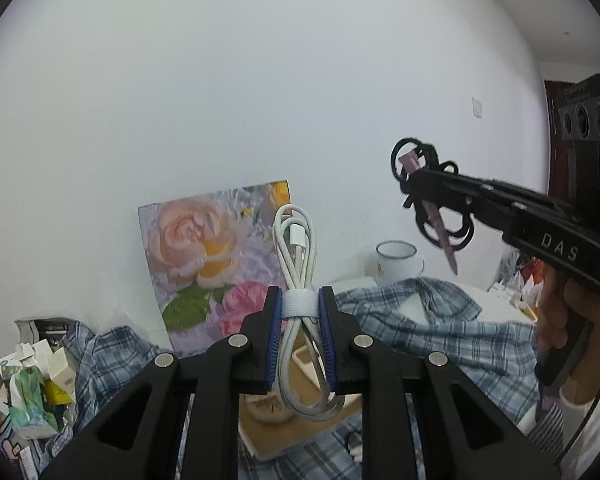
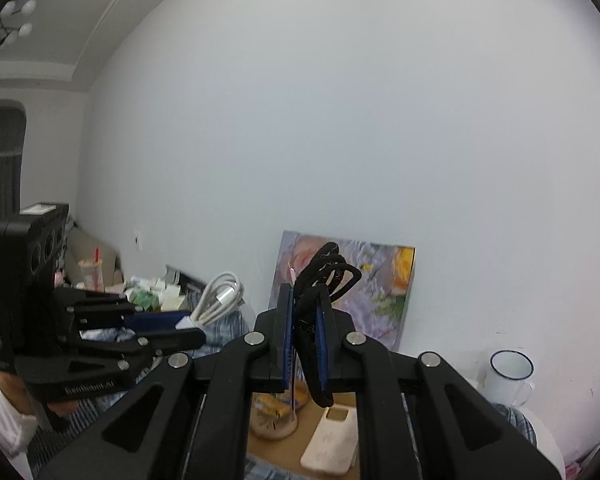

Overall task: Organize soft objects
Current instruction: 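Lift the cable and hair ties and carry both over the box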

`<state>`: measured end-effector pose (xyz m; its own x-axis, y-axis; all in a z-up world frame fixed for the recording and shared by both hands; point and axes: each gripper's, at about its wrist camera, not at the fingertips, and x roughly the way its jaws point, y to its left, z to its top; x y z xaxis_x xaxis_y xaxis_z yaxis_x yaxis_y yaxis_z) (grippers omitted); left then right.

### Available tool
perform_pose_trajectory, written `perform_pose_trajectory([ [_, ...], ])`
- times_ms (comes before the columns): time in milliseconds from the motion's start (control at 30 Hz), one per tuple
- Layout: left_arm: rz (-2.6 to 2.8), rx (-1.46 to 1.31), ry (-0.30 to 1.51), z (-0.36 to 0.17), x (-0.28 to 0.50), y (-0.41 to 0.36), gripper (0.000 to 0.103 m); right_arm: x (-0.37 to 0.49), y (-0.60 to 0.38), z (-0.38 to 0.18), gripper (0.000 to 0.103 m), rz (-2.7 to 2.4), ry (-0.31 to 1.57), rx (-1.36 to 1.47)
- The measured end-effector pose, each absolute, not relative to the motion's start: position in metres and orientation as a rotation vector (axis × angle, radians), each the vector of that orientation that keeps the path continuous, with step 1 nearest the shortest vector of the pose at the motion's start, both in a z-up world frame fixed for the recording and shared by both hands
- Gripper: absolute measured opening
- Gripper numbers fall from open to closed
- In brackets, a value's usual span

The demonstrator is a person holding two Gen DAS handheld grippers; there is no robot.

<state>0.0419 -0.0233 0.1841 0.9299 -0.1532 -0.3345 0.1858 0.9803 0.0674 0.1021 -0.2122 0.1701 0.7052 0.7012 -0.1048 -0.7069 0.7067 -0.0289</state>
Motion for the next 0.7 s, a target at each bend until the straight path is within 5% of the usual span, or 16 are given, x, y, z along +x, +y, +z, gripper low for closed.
perform_pose_trajectory([
  [400, -0.160, 0.030, 0.334, 0.188, 0.096, -0.019, 0.020, 0.141, -0.192, 0.175, 0.009, 0.777, 0.115, -0.055],
  [700, -0.164, 0.018, 0.430, 0.135, 0.148, -0.015, 0.020, 0.182, -0.188, 0.145, 0.009, 0.790, 0.189, -0.017],
])
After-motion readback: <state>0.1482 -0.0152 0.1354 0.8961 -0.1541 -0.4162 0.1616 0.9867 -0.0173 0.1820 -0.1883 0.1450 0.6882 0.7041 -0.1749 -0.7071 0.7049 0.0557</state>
